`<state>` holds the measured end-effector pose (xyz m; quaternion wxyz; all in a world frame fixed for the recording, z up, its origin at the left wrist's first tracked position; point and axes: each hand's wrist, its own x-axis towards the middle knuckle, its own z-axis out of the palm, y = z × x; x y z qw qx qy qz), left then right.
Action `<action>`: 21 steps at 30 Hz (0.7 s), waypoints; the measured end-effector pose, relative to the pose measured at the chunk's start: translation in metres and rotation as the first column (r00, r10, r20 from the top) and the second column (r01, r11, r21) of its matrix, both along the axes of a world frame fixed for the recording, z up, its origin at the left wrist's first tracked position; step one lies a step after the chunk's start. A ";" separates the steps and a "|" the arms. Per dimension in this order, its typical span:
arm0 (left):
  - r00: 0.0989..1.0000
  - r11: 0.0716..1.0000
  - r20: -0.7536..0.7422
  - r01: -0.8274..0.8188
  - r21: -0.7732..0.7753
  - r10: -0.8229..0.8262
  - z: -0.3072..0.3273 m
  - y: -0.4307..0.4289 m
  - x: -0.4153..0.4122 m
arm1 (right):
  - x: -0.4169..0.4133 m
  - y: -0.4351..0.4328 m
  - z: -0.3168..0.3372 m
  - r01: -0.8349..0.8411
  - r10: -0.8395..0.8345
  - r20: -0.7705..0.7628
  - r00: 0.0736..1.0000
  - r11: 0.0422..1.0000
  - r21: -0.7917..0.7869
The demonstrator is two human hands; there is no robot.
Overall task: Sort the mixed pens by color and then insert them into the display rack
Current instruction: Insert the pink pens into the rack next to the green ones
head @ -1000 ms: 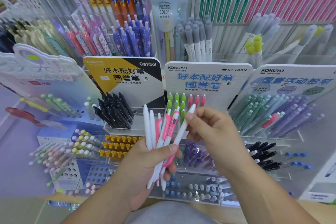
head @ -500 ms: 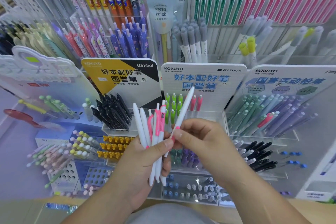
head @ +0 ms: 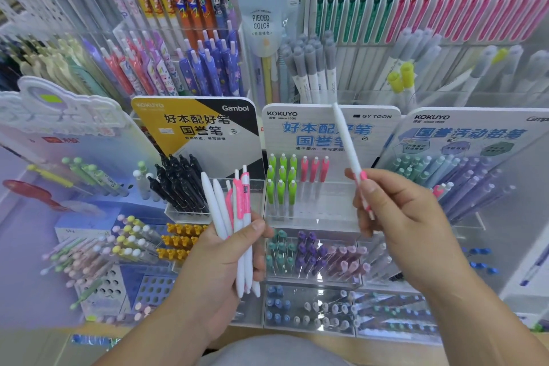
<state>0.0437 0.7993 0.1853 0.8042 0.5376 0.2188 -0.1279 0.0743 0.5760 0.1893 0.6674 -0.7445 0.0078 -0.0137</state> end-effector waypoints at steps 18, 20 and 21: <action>0.999 0.999 -0.052 -0.013 -0.033 0.011 0.004 -0.008 0.005 | 0.013 -0.003 -0.013 0.174 -0.128 0.195 0.972 0.955 -0.241; 0.998 0.999 -0.053 -0.017 -0.036 0.015 0.003 -0.007 0.005 | 0.020 0.001 -0.017 0.168 -0.081 0.264 0.961 0.930 -0.326; 0.998 0.999 -0.055 -0.021 -0.037 0.019 0.003 -0.006 0.005 | 0.022 0.002 -0.018 0.170 -0.060 0.297 0.953 0.917 -0.361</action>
